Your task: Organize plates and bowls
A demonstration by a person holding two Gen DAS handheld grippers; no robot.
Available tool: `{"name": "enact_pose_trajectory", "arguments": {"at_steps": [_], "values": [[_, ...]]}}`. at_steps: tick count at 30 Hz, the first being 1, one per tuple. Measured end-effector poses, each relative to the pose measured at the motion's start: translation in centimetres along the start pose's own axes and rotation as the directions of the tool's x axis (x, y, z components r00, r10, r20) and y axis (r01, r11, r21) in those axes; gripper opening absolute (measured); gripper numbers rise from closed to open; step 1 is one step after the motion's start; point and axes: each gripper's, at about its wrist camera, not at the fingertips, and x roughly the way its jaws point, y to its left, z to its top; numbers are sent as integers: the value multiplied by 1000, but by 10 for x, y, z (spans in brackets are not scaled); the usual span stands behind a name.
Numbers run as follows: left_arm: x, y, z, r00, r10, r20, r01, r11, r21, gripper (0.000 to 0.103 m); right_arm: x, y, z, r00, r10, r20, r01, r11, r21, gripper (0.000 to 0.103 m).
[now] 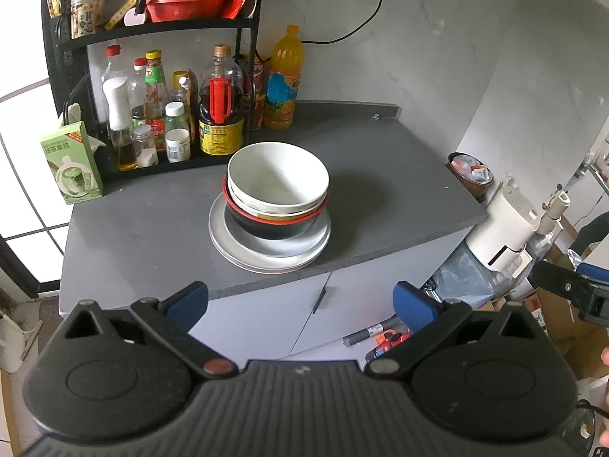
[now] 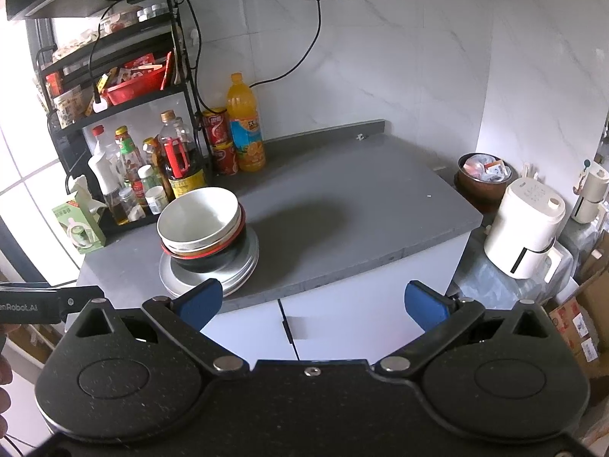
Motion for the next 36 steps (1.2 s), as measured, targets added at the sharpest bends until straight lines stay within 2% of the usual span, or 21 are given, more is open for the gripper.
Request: {"name": "enact_pose_trajectory", "arguments": {"at_steps": [18,36], "values": [[3,-7,3,1000,14,0,-14,1000,13,102,7,-18,1,1000,-11,0,11,1000,12,103],[5,-12,5,1000,14,1,-14,1000,12,102,7,-19,-1,1000,-8,-3,8,1000,4,103]]}}
